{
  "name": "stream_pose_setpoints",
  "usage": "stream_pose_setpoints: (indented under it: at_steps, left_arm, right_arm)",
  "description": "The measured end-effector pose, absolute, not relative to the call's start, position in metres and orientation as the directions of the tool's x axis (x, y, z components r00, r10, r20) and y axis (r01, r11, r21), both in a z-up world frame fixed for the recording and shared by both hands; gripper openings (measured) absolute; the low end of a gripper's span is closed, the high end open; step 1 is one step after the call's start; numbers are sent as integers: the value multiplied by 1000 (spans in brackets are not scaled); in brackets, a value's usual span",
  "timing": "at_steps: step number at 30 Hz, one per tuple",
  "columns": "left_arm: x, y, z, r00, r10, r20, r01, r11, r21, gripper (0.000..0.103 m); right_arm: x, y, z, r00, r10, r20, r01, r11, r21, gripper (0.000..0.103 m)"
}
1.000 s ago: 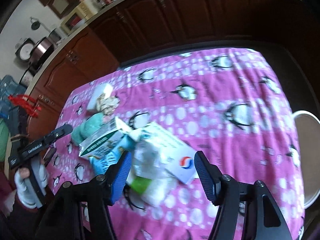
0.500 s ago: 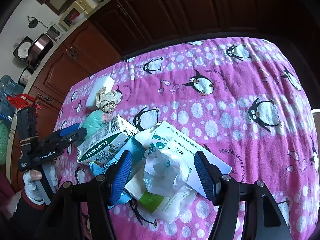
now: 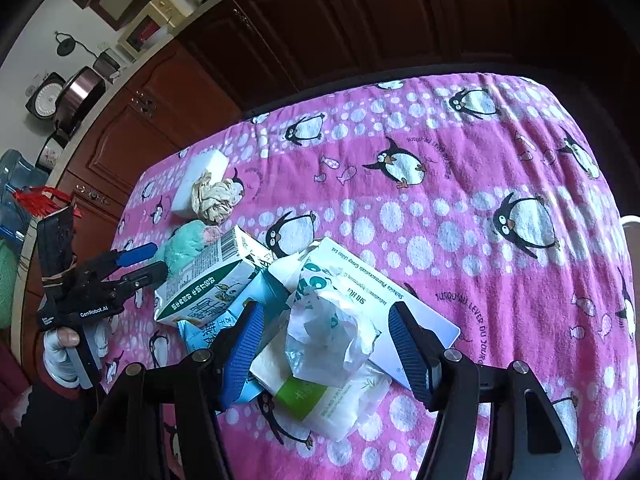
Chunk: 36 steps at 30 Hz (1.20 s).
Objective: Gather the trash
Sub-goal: 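Grasp the green towel with the left tool while the right tool grasps a plastic wrapper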
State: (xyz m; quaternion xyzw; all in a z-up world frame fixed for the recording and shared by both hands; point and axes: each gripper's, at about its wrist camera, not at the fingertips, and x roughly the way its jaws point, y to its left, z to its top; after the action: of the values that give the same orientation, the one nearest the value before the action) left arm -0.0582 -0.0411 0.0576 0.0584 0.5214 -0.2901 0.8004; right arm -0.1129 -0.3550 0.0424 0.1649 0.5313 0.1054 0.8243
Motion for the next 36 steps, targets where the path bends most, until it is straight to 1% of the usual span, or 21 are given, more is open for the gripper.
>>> stream_pose_setpoints:
  at_steps: [3, 4, 5, 6, 7, 8, 10, 11, 13, 17, 22, 25, 29, 36]
  left_arm:
    - [-58, -45, 52, 279, -425, -861, 523, 819, -235, 70]
    - [-59, -45, 50, 268, -437, -859, 519, 816, -254, 64]
    - [-60, -46, 49, 260, -447, -856, 519, 812, -266, 58]
    - [-62, -46, 49, 256, -451, -855, 518, 811, -272, 55]
    - [-64, -45, 50, 261, -448, -855, 514, 814, -270, 48]
    - [-66, -44, 51, 267, -445, -855, 512, 817, -266, 39]
    - [-70, -40, 55, 278, -440, -854, 502, 824, -261, 33]
    - [-72, -38, 58, 288, -438, -851, 497, 828, -258, 31]
    - [-77, -33, 64, 319, -426, -847, 486, 840, -239, 29]
    - [-82, -19, 87, 380, -421, -823, 446, 864, -235, 28]
    - [-92, -24, 122, 424, -451, -785, 465, 853, -239, 28]
    - [-99, -42, 138, 438, -470, -766, 486, 841, -237, 28]
    - [-109, -75, 150, 468, -462, -754, 512, 836, -195, 28]
    - [-122, -139, 155, 438, -490, -754, 563, 803, -195, 28]
  right_arm:
    - [-112, -353, 39, 409, 352, -842, -5, 923, 384, 62]
    - [-111, -351, 37, 404, 352, -844, -10, 924, 381, 62]
    - [-111, -350, 35, 401, 352, -845, -14, 925, 379, 58]
    - [-112, -350, 34, 402, 356, -844, -18, 924, 381, 44]
    - [-112, -349, 34, 404, 364, -839, -23, 921, 388, 38]
    - [-114, -350, 34, 413, 370, -832, -29, 919, 394, 36]
    - [-117, -349, 37, 426, 370, -825, -42, 920, 391, 29]
    - [-119, -349, 40, 437, 369, -821, -49, 920, 388, 28]
    - [-123, -350, 48, 459, 374, -806, -64, 919, 390, 25]
    - [-130, -356, 64, 492, 386, -780, -77, 912, 403, 25]
    - [-138, -364, 79, 526, 389, -757, -81, 908, 410, 25]
    - [-144, -370, 86, 543, 386, -746, -75, 907, 415, 25]
    - [-153, -381, 94, 563, 377, -735, -65, 907, 415, 25]
    - [-172, -420, 101, 601, 339, -723, -9, 908, 419, 25]
